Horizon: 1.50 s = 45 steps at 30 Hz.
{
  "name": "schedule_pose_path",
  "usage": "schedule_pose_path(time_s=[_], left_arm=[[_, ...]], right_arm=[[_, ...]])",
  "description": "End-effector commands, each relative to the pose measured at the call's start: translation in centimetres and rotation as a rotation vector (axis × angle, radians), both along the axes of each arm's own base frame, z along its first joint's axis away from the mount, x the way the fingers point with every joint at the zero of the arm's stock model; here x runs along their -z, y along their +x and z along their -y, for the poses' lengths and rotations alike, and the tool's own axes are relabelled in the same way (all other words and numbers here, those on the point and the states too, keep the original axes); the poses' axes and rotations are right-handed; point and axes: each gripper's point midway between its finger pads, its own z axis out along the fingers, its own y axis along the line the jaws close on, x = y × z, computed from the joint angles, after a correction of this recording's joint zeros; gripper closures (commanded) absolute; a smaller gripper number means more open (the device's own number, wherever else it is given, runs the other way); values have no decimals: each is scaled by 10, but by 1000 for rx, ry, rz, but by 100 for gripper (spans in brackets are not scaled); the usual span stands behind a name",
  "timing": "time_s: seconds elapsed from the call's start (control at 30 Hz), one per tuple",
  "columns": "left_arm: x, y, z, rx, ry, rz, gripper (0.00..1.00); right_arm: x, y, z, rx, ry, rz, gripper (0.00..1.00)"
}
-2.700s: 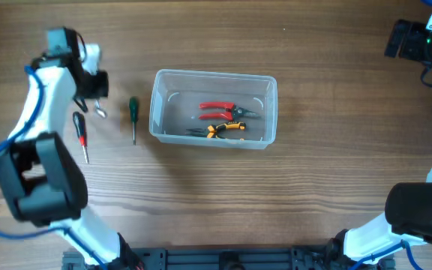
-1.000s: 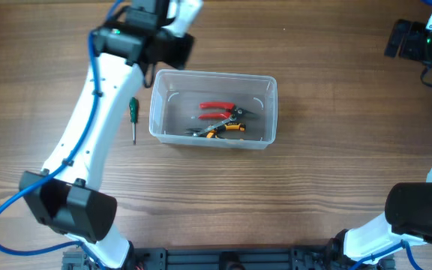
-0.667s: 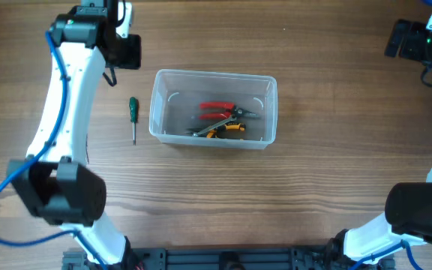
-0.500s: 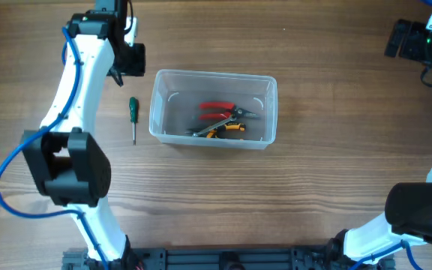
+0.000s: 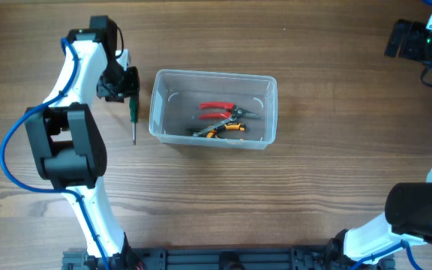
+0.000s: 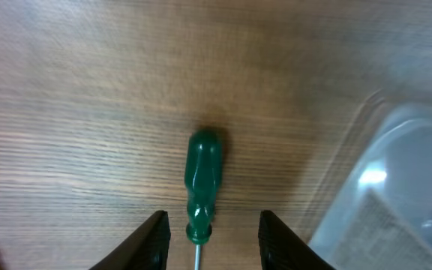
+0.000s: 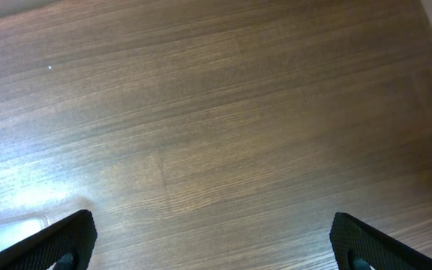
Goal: Pack container
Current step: 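Lower the left gripper onto the green screwdriver and grasp it, then carry the green screwdriver into the container and release it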
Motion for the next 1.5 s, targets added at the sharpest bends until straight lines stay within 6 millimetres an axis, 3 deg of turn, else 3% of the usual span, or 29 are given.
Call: schedule_pose_path(time_s=[0.0,0.17,0.4,0.57,0.73,0.83,0.97,1.07,1.13,1.23,1.27,1.3,1.33,1.37,1.4,1.43,1.47], left_arm=[[27,-20,5,8,-27,-66,59],[50,-35,5,8,-27,-93,54],[54,-20,5,8,-25,-30,51],[54,-20,3,7,-13,-29,73],[54,-22,2,8,-10,-36,81],[54,-22,2,8,-10,-35,96],[45,-20,-7,7,40,-17,96],[20,-12,-23,3,130,45,96],[-23,3,-32,-8,189,157,96],[-120,23,-28,-18,182,435,96],[-150,25,-11,77,127,527,96],[-188,24,23,197,20,651,96],[-208,20,46,296,-28,717,96],[-221,15,66,392,-47,763,96],[-232,6,98,577,-59,811,96],[-232,-7,132,770,-75,827,96],[-228,-17,154,900,-73,824,96]], right_arm=[[9,4,-2,4,16,-17,0],[9,4,-2,4,16,-17,0],[9,4,-2,5,16,-17,0],[9,4,-2,5,17,-17,0],[9,4,-2,5,16,-17,0],[9,4,-2,5,16,-17,0],[9,4,-2,5,16,-17,0],[9,4,-2,5,16,-17,0],[9,4,-2,5,16,-17,1],[9,4,-2,5,16,-17,0],[9,4,-2,5,16,-17,0],[9,4,-2,4,16,-17,0],[9,4,-2,5,16,-17,0],[9,4,-2,5,16,-17,0],[9,4,-2,5,16,-17,0],[9,4,-2,5,16,-17,0],[9,4,-2,5,16,-17,0]])
